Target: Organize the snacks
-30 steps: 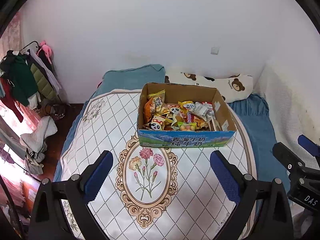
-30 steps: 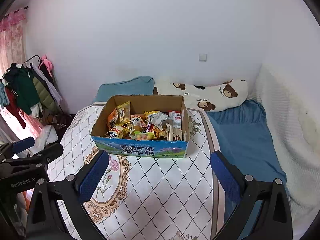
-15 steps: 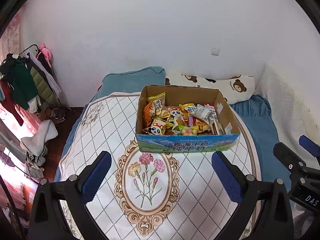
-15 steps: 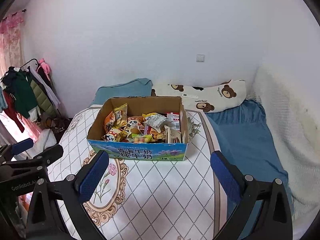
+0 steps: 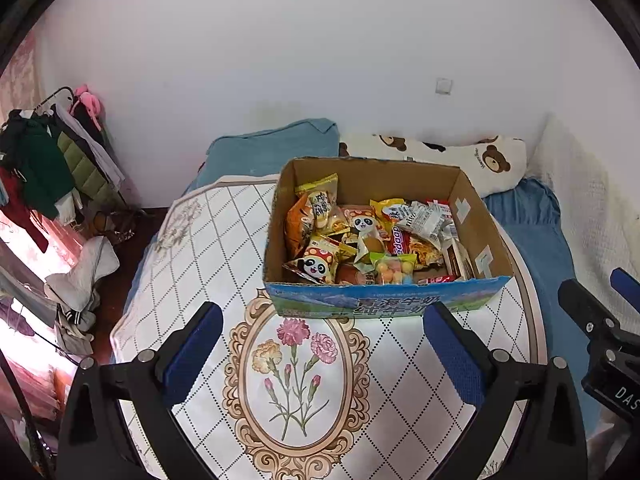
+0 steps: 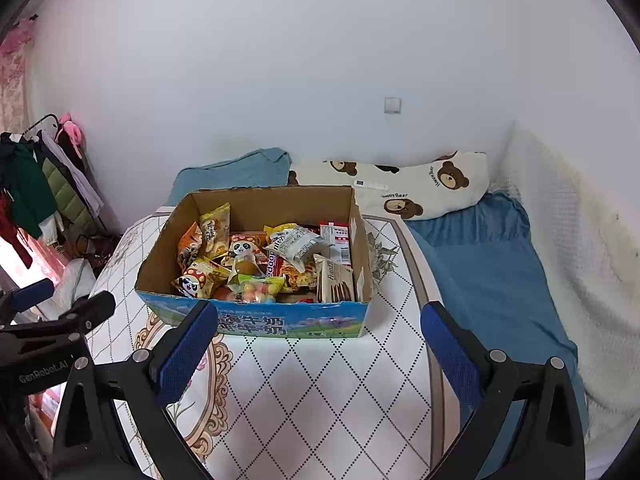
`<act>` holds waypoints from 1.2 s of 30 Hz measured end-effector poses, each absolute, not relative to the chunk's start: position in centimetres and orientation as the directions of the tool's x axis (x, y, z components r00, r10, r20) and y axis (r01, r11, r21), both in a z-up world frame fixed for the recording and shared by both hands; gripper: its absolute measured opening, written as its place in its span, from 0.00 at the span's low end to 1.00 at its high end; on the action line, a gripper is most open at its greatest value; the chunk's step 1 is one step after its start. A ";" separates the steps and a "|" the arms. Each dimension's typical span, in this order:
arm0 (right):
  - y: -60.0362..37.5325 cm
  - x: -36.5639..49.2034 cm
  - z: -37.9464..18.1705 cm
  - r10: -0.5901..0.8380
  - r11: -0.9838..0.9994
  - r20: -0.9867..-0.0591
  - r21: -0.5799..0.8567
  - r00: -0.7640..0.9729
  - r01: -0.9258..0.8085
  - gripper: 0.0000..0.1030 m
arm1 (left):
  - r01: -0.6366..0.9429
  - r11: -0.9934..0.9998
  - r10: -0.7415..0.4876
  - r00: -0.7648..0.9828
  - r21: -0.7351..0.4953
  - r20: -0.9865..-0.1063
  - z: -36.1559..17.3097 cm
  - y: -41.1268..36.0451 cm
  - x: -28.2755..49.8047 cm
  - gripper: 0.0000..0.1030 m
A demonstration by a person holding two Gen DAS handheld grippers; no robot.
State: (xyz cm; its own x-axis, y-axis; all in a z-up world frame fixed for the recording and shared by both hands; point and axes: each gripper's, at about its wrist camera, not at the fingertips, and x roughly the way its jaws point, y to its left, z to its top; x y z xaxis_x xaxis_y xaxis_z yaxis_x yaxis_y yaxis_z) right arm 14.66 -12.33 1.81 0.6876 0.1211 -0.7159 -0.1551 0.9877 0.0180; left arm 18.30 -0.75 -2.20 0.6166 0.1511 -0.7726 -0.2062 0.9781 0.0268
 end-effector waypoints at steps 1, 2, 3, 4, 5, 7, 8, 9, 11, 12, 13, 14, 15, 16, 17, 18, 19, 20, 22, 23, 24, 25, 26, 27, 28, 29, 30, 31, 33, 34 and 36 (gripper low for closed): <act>-12.2 14.9 1.7 0.118 0.988 -0.717 0.014 0.687 -0.155 1.00 | -0.207 0.978 0.153 0.614 0.029 -0.774 -2.4 -0.7 18.5 1.00; -12.1 15.0 1.5 0.116 0.988 -0.716 0.011 0.688 -0.155 1.00 | -0.206 0.978 0.150 0.608 0.028 -0.779 -2.6 -0.7 18.7 1.00; -12.0 15.3 1.4 0.113 0.988 -0.717 0.007 0.688 -0.155 1.00 | -0.207 0.978 0.148 0.606 0.025 -0.782 -2.8 -0.7 18.9 1.00; -11.9 15.5 1.2 0.113 0.988 -0.719 0.006 0.685 -0.156 1.00 | -0.208 0.978 0.148 0.602 0.026 -0.784 -3.0 -0.7 19.1 1.00; -11.9 15.6 1.0 0.114 0.987 -0.721 0.006 0.683 -0.158 1.00 | -0.206 0.978 0.146 0.599 0.025 -0.788 -3.1 -0.7 19.2 1.00; -11.6 16.0 0.7 0.109 0.987 -0.723 -0.002 0.682 -0.160 1.00 | -0.205 0.978 0.147 0.598 0.026 -0.788 -3.3 -0.7 19.4 1.00; -11.6 16.0 0.6 0.108 0.987 -0.724 -0.003 0.681 -0.160 1.00 | -0.203 0.979 0.147 0.599 0.028 -0.787 -3.3 -0.7 19.5 1.00; -11.5 16.2 0.4 0.111 0.987 -0.726 0.000 0.679 -0.161 1.00 | -0.202 0.979 0.145 0.599 0.027 -0.787 -3.4 -0.7 19.5 1.00; -11.5 16.3 0.4 0.108 0.987 -0.726 -0.002 0.680 -0.160 1.00 | -0.204 0.979 0.146 0.599 0.027 -0.787 -3.4 -0.7 19.5 1.00; -11.4 16.5 0.3 0.108 0.987 -0.725 -0.003 0.680 -0.160 1.00 | -0.203 0.979 0.143 0.599 0.024 -0.788 -3.6 -0.6 19.7 1.00; -11.4 16.5 0.3 0.108 0.987 -0.724 -0.003 0.681 -0.159 1.00 | -0.204 0.979 0.143 0.601 0.022 -0.787 -3.6 -0.6 19.7 1.00; -11.4 16.5 0.4 0.108 0.987 -0.723 -0.002 0.682 -0.158 1.00 | -0.202 0.979 0.142 0.602 0.023 -0.786 -3.6 -0.6 19.8 1.00; -11.3 16.5 0.3 0.109 0.987 -0.723 -0.001 0.682 -0.159 1.00 | -0.200 0.980 0.142 0.602 0.023 -0.786 -3.7 -0.7 19.9 1.00; -11.3 16.5 0.3 0.110 0.987 -0.722 0.000 0.683 -0.159 1.00 | -0.199 0.980 0.139 0.604 0.021 -0.784 -3.7 -0.7 20.0 1.00; -11.4 16.5 0.4 0.111 0.987 -0.721 0.000 0.684 -0.159 1.00 | -0.199 0.980 0.137 0.606 0.018 -0.784 -3.7 -0.7 20.0 1.00; -11.3 16.5 0.4 0.111 0.987 -0.720 0.000 0.685 -0.159 1.00 | -0.198 0.980 0.137 0.605 0.018 -0.784 -3.6 -0.7 20.1 1.00; -11.3 16.5 0.4 0.111 0.987 -0.720 0.001 0.686 -0.159 1.00 | -0.197 0.980 0.135 0.607 0.016 -0.783 -3.6 -0.7 20.2 1.00; -11.3 16.5 0.5 0.112 0.987 -0.719 0.002 0.686 -0.159 1.00 | -0.197 0.980 0.133 0.608 0.013 -0.782 -3.5 -0.7 20.2 1.00; -11.3 16.5 0.5 0.112 0.987 -0.718 0.002 0.687 -0.159 1.00 | -0.197 0.980 0.136 0.612 0.016 -0.779 -3.2 -0.7 20.3 1.00; -11.3 16.5 0.5 0.113 0.987 -0.717 0.002 0.688 -0.159 1.00 | -0.195 0.981 0.134 0.614 0.014 -0.778 -3.1 -0.7 20.3 1.00; -11.3 16.5 0.6 0.112 0.988 -0.716 0.003 0.689 -0.157 1.00 | -0.195 0.981 0.133 0.615 0.014 -0.777 -3.1 -0.7 20.3 1.00; -11.3 16.5 0.6 0.112 0.988 -0.716 0.004 0.689 -0.157 1.00 | -0.195 0.981 0.133 0.615 0.014 -0.777 -2.7 -0.5 20.1 1.00; -11.3 16.5 0.6 0.112 0.988 -0.715 0.005 0.690 -0.156 1.00 | -0.194 0.981 0.133 0.617 0.014 -0.776 -2.7 -0.5 20.1 1.00; -11.3 16.5 0.7 0.111 0.988 -0.714 0.004 0.691 -0.154 1.00 | -0.195 0.981 0.134 0.617 0.015 -0.775 -2.7 -0.5 20.1 1.00; -11.3 16.5 0.7 0.111 0.988 -0.713 0.004 0.693 -0.154 1.00 | -0.194 0.981 0.134 0.618 0.015 -0.774 -2.5 -0.5 20.0 1.00; -11.3 16.5 0.7 0.111 0.988 -0.712 0.005 0.693 -0.153 1.00 | -0.194 0.981 0.134 0.620 0.014 -0.773 -2.5 -0.4 20.0 1.00; -11.4 16.5 0.8 0.111 0.988 -0.712 0.005 0.694 -0.152 1.00 | -0.194 0.981 0.134 0.620 0.015 -0.773 -2.3 -0.4 20.1 1.00; -11.4 16.5 0.8 0.110 0.988 -0.710 0.004 0.695 -0.151 1.00 | -0.194 0.981 0.134 0.621 0.015 -0.773 -2.3 -0.4 20.1 1.00; -11.5 16.5 0.8 0.111 0.989 -0.710 0.008 0.695 -0.150 1.00 | -0.191 0.981 0.132 0.622 0.013 -0.772 -2.3 -0.3 20.1 1.00; -11.5 16.5 0.8 0.110 0.989 -0.712 0.009 0.694 -0.148 1.00 | -0.191 0.981 0.134 0.621 0.016 -0.772 -2.3 -0.4 20.1 1.00; -11.6 16.5 0.8 0.113 0.989 -0.713 0.014 0.692 -0.147 1.00 | -0.191 0.981 0.133 0.622 0.016 -0.772 -2.2 -0.3 20.1 1.00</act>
State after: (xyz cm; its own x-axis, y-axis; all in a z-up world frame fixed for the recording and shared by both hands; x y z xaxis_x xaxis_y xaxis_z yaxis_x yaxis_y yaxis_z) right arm 16.50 -11.55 0.76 0.6922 0.1132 -0.7127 -0.1469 0.9890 0.0143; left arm 20.11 -0.27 -2.18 0.6221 0.1333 -0.7715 -0.1908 0.9815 0.0157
